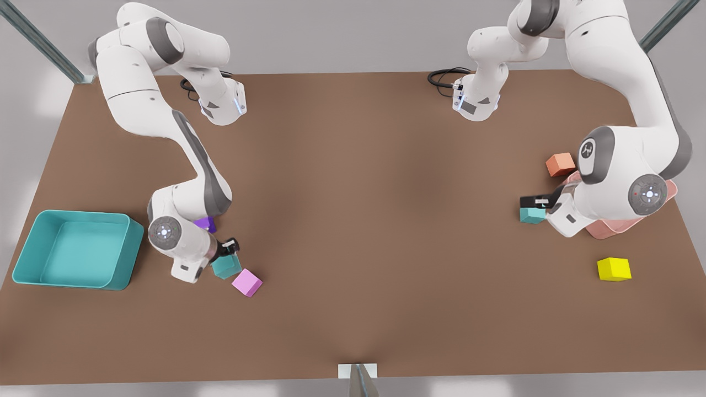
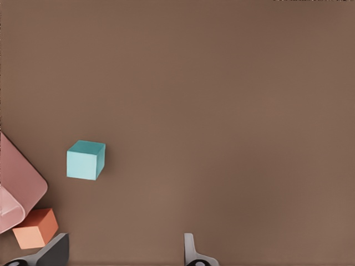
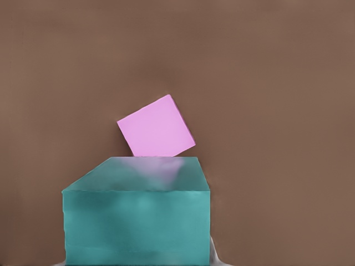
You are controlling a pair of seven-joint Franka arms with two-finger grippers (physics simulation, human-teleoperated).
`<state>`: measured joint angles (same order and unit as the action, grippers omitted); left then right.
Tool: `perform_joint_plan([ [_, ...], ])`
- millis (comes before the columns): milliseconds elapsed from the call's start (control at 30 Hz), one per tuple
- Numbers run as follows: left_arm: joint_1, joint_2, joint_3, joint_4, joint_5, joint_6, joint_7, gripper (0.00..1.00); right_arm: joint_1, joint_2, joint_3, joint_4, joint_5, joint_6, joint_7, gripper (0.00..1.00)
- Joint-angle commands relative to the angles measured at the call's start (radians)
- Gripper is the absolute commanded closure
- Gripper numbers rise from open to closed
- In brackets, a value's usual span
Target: Stack the two blue cubes on top of each other
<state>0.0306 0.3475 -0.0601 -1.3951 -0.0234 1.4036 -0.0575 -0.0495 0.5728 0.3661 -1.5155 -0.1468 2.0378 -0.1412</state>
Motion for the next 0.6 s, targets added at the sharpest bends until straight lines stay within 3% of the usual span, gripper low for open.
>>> perform_joint_plan([
  [0,0.04,0.008,0.0,-0.007,0.005,0.074,0.016,0.0,0.085,0.027,0.01,0.106,0.056,-0.062,0.064,0.26],
  [100,0.074,0.008,0.0,-0.007,0.007,0.095,0.09,0.0,0.324,0.163,0.01,0.308,0.055,-0.062,0.412,0.25],
  [133,0.074,-0.01,0.0,-0.085,0.071,0.155,0.103,0.0,0.393,0.222,0.01,0.377,0.053,-0.059,0.521,0.25],
  [167,0.08,-0.102,0.003,-0.286,0.077,0.337,0.209,0.0,0.457,0.285,0.01,0.452,0.053,-0.051,0.597,0.25],
  [233,0.106,-0.127,0.016,-0.476,0.077,0.61,0.297,0.0,0.553,0.384,0.001,0.558,0.044,-0.034,0.669,0.24],
  [367,0.111,-0.128,0.055,-0.587,0.071,0.749,0.418,0.0,0.62,0.464,-0.018,0.558,0.044,0.068,0.693,0.23],
  [400,0.111,-0.128,0.055,-0.611,0.049,0.771,0.418,0.0,0.623,0.47,-0.016,0.558,0.044,0.093,0.695,0.0],
  [467,0.115,-0.127,0.059,-0.628,0.049,0.802,0.424,0.0,0.599,0.452,-0.006,0.56,0.062,0.068,0.69,0.0],
  [533,0.12,-0.124,0.065,-0.669,0.049,0.847,0.458,0.0,0.496,0.337,0.004,0.561,0.137,-0.137,0.643,0.0],
  [567,0.12,-0.125,0.066,-0.673,0.049,0.847,0.458,0.0,0.415,0.291,0.004,0.641,0.207,-0.344,0.571,0.0],
])
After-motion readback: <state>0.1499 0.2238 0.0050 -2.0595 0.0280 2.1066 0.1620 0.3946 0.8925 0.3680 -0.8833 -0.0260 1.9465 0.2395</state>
